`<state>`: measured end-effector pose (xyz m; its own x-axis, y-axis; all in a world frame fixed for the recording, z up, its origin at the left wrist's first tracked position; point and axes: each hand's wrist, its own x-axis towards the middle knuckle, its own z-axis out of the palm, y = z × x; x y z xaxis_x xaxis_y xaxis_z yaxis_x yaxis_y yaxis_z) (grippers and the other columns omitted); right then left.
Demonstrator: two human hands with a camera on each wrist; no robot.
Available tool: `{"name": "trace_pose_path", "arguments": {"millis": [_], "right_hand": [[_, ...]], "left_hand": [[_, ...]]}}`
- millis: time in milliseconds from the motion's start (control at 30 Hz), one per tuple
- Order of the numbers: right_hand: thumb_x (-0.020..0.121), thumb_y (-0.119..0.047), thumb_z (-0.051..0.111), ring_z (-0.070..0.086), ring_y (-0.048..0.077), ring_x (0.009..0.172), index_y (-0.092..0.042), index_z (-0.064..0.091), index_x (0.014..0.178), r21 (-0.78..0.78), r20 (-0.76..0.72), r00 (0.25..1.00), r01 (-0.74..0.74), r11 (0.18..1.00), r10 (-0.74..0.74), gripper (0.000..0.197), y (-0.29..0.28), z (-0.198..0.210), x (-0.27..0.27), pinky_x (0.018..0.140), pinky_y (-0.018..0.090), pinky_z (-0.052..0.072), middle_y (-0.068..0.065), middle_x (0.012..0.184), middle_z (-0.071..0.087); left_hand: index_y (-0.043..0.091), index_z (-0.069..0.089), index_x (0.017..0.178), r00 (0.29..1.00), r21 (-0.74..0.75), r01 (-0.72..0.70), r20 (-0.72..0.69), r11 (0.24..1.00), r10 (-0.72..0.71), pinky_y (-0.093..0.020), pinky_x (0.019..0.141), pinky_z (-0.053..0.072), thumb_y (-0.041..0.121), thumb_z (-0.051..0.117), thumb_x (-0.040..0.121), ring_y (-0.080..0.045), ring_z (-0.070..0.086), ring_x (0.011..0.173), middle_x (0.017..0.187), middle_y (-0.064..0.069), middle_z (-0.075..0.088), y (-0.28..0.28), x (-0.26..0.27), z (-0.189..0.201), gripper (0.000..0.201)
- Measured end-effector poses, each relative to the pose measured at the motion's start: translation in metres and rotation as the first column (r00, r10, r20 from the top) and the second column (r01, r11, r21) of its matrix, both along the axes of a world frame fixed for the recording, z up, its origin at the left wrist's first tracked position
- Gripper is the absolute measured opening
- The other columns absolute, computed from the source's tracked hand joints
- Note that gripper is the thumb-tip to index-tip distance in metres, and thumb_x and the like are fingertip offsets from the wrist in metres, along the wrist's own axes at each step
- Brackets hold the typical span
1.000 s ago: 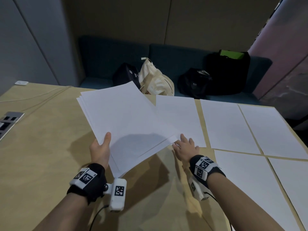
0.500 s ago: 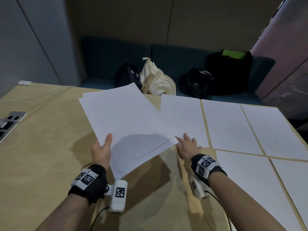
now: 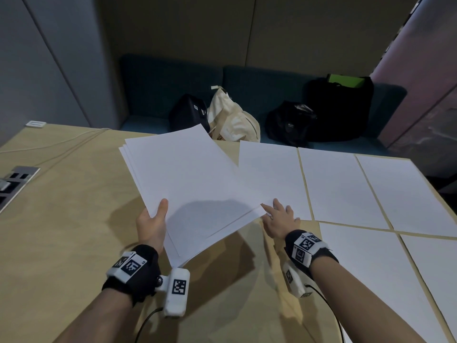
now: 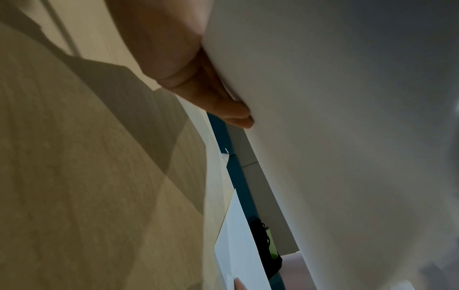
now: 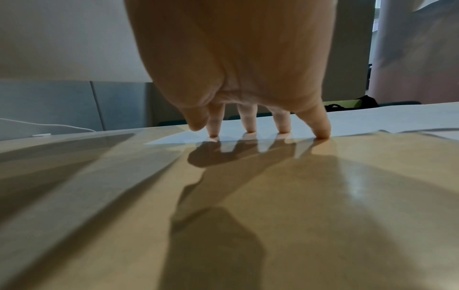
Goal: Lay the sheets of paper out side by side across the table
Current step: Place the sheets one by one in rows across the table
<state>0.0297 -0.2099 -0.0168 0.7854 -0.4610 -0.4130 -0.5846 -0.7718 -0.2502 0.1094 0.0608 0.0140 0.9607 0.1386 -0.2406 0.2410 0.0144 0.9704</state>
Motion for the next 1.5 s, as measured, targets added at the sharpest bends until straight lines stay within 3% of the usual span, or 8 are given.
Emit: {"name": "trace_pose_path", "arguments": {"millis": [667,967,1100,1200,1267,1333,1400,1500], "right_hand": [[0.098,-0.031,0.026,0.007,0.034,0.146,-0.035,0.028,0.144,0.005,-0.015,1.0,-0.007,1.0,0.007,0.046,0.006,0.007,0.0,0.114,0.06,0.015,-0.004,0.159,0.011],[0.098,-0.031,0.028,0.015,0.033,0.143,-0.034,0.034,0.141,0.023,-0.009,1.0,-0.011,1.0,0.011,0.044,0.005,0.01,-0.001,0.113,0.06,0.018,0.001,0.154,0.021],[0.099,-0.029,0.029,0.016,0.032,0.143,-0.029,0.039,0.14,0.025,0.051,0.999,-0.002,1.0,0.0,0.042,0.005,0.017,-0.002,0.114,0.057,0.016,-0.001,0.157,0.019],[0.1,-0.029,0.033,0.025,0.031,0.142,-0.019,0.049,0.134,0.058,0.21,0.977,0.033,0.998,-0.044,0.04,0.005,0.028,-0.002,0.115,0.05,0.021,0.003,0.156,0.028],[0.1,-0.028,0.037,0.042,0.028,0.131,-0.012,0.055,0.129,0.211,0.32,0.938,0.07,0.975,-0.136,0.038,0.004,0.037,-0.001,0.109,0.041,0.033,0.009,0.145,0.046],[0.1,-0.028,0.038,0.057,0.024,0.107,-0.005,0.06,0.121,0.45,0.358,0.891,0.096,0.888,-0.278,0.038,0.005,0.053,-0.004,0.09,0.029,0.045,0.012,0.124,0.061],[0.099,-0.031,0.041,0.056,0.015,0.08,-0.003,0.064,0.112,0.614,0.329,0.871,0.096,0.783,-0.365,0.039,0.009,0.069,-0.01,0.071,0.021,0.045,0.006,0.098,0.063],[0.093,-0.033,0.054,0.052,-0.002,0.063,-0.012,0.067,0.095,0.606,0.352,0.902,-0.016,0.795,-0.25,0.024,0.019,0.081,-0.021,0.059,0.013,0.039,-0.011,0.074,0.057]], "left_hand": [[0.001,0.058,0.119,1.0,-0.018,0.019,-0.002,1.0,-0.019,-0.031,0.092,0.041,0.02,0.054,0.094,-0.021,0.056,0.104,0.112,-0.006,0.061,-0.001,-0.002,0.002,0.032],[0.002,0.059,0.119,1.0,-0.029,0.023,-0.005,0.999,-0.023,-0.031,0.092,0.042,0.02,0.054,0.094,-0.02,0.056,0.105,0.112,-0.005,0.062,-0.001,-0.002,0.004,0.032],[0.002,0.058,0.119,1.0,-0.04,0.026,-0.007,0.999,-0.026,-0.031,0.09,0.041,0.02,0.054,0.094,-0.02,0.056,0.104,0.112,-0.004,0.061,-0.001,-0.003,0.005,0.031],[0.001,0.058,0.12,0.999,-0.044,0.036,-0.013,0.998,-0.036,-0.031,0.089,0.041,0.019,0.054,0.094,-0.02,0.056,0.103,0.112,-0.005,0.061,-0.002,-0.004,0.005,0.032],[0.001,0.058,0.12,0.999,-0.038,0.049,-0.017,0.998,-0.05,-0.032,0.091,0.043,0.02,0.055,0.093,-0.021,0.057,0.104,0.113,-0.006,0.062,-0.002,-0.005,0.005,0.033],[0.001,0.058,0.121,0.997,-0.036,0.071,-0.019,0.997,-0.072,-0.033,0.093,0.043,0.02,0.055,0.093,-0.022,0.057,0.105,0.113,-0.004,0.062,-0.002,-0.008,0.006,0.034],[0.001,0.058,0.121,0.995,-0.041,0.095,-0.017,0.995,-0.096,-0.032,0.09,0.042,0.018,0.056,0.093,-0.022,0.057,0.103,0.111,-0.004,0.061,-0.004,-0.011,0.008,0.033],[0.001,0.058,0.121,0.992,-0.049,0.13,0.004,0.99,-0.13,-0.032,0.09,0.042,0.016,0.057,0.092,-0.022,0.057,0.102,0.111,-0.006,0.061,-0.006,-0.018,0.011,0.032]]}}
